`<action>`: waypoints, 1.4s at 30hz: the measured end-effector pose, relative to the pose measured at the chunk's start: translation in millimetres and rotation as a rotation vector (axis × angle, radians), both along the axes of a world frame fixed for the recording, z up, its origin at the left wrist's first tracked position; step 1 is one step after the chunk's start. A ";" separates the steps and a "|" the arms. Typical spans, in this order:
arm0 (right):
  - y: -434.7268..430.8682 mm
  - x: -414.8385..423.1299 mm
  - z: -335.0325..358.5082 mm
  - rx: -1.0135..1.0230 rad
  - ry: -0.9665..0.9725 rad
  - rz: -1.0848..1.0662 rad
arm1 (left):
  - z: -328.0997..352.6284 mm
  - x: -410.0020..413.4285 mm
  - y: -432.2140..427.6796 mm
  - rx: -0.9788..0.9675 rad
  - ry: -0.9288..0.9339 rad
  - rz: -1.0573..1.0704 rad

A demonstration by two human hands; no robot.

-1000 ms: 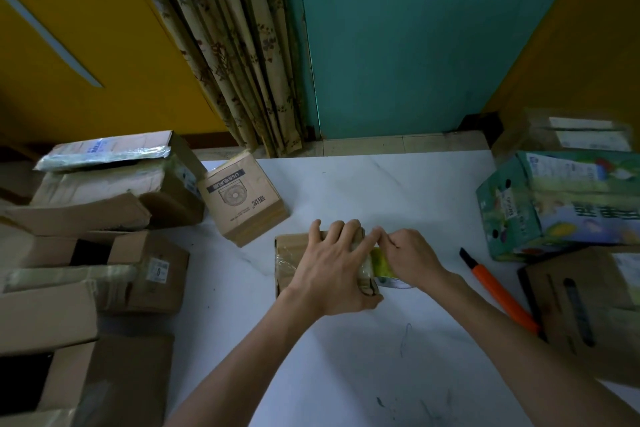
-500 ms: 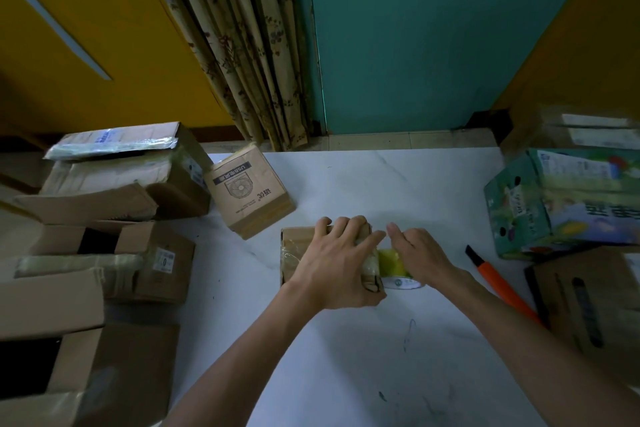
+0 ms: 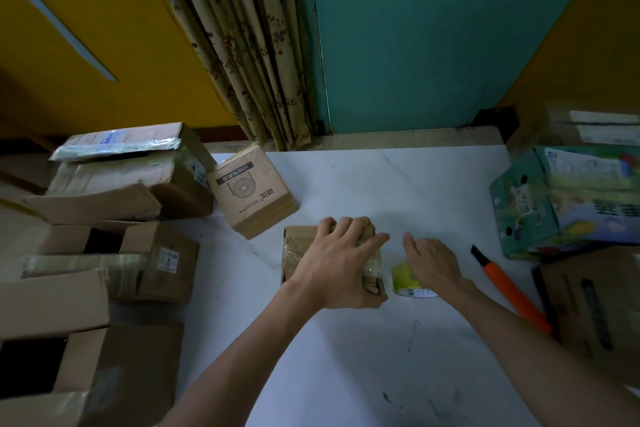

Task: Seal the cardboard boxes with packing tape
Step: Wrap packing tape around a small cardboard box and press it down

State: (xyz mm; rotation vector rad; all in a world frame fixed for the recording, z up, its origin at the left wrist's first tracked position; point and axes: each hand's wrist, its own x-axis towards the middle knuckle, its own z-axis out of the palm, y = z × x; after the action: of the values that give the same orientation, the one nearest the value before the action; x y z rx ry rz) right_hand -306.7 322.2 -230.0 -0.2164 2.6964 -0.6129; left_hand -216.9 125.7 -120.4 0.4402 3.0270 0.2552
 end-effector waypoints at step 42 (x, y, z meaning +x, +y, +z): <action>80.2 24.3 69.3 -0.202 0.152 0.562 | 7.7 4.3 -24.2 -0.101 -0.076 -0.129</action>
State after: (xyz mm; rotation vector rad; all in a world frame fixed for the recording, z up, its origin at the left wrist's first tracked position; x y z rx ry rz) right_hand -282.5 402.5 -160.7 -1.0654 2.5251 -0.7034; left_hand -212.6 101.5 -112.7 0.5994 2.9064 0.1076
